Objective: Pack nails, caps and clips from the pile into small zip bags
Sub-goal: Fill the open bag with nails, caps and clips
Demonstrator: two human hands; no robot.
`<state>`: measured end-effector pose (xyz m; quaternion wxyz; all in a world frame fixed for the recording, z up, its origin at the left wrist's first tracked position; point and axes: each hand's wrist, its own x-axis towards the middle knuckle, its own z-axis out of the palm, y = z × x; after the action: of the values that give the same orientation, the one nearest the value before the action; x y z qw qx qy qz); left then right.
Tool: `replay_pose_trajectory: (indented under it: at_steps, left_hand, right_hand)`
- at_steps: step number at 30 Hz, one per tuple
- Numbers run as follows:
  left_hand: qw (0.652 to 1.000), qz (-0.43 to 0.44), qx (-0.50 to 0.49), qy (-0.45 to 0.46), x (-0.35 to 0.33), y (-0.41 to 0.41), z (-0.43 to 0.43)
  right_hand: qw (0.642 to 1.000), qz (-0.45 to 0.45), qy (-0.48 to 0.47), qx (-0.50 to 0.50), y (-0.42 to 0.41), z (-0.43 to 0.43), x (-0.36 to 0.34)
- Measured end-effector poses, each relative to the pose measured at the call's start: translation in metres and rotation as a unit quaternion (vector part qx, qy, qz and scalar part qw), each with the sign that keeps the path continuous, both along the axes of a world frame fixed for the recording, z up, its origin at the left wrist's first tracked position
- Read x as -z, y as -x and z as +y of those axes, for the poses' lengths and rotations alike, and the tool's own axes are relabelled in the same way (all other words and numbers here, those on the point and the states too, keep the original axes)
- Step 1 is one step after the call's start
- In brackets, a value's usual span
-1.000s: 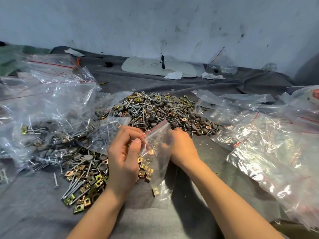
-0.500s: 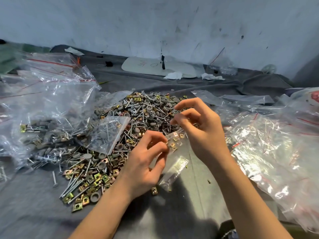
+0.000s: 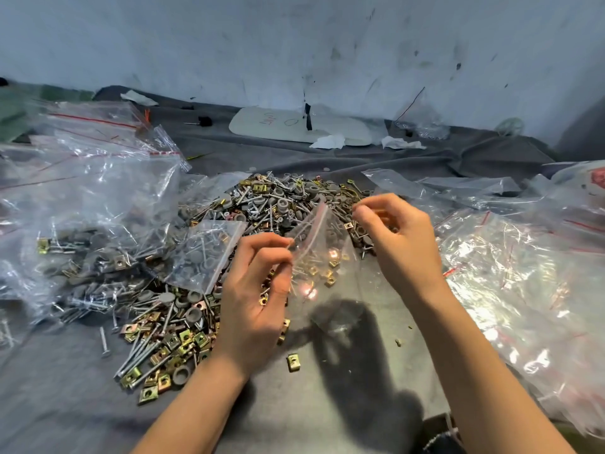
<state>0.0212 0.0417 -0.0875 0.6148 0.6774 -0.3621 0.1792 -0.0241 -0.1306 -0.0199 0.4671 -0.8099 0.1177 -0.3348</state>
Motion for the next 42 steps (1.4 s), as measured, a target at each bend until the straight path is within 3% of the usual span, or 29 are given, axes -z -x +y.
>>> replay_pose_trajectory:
  at_steps: [3,6,10,14,19,24,26,29,31,33,36,38,42]
  left_hand:
    - [0.999,-0.002,-0.043,0.019,0.0,-0.002,0.0]
    - [0.996,-0.015,-0.084,0.027,0.001,-0.004,0.003]
    - [0.992,-0.019,-0.117,0.049,0.0,-0.004,0.005]
    - [0.989,-0.022,-0.125,0.082,0.0,-0.004,0.007]
    - [0.99,-0.002,-0.105,0.09,-0.002,-0.003,0.008]
    - [0.993,0.013,-0.062,0.099,-0.003,-0.001,0.008]
    - [0.994,0.018,-0.043,0.095,-0.004,-0.002,0.008]
    - [0.998,-0.007,-0.039,0.055,-0.005,-0.002,0.004]
    - [0.998,-0.032,-0.041,0.037,-0.005,-0.001,0.003]
    - [0.998,-0.046,-0.032,0.027,-0.004,0.0,0.003]
    - [0.998,-0.068,-0.013,0.009,-0.003,0.002,0.003]
    - [0.996,-0.084,-0.007,0.001,-0.002,0.002,0.003]
    - [0.996,-0.085,-0.017,0.012,-0.001,0.001,0.003]
  right_hand:
    - [0.98,0.184,0.072,0.001,-0.008,-0.01,0.021]
    - [0.952,0.275,0.125,-0.043,-0.016,-0.01,0.037]
    - [0.944,0.288,0.158,-0.019,-0.024,-0.009,0.044]
    - [0.949,0.243,0.195,-0.05,-0.028,0.004,0.045]
    - [0.907,0.283,0.312,0.011,-0.032,0.021,0.054]
    - [0.924,0.282,0.255,0.038,-0.033,0.023,0.051]
    - [0.95,0.247,0.185,0.051,-0.031,0.017,0.041]
    - [0.993,0.096,0.068,0.029,-0.023,0.016,0.016]
    - [0.999,-0.026,0.031,-0.021,-0.011,0.022,-0.003]
    - [0.991,-0.103,0.054,-0.066,0.002,0.03,-0.015]
    - [0.969,-0.12,0.204,-0.076,0.011,0.041,-0.019]
    - [0.959,-0.103,0.255,-0.075,0.01,0.043,-0.017]
    - [0.974,-0.106,0.183,-0.083,0.01,0.041,-0.016]
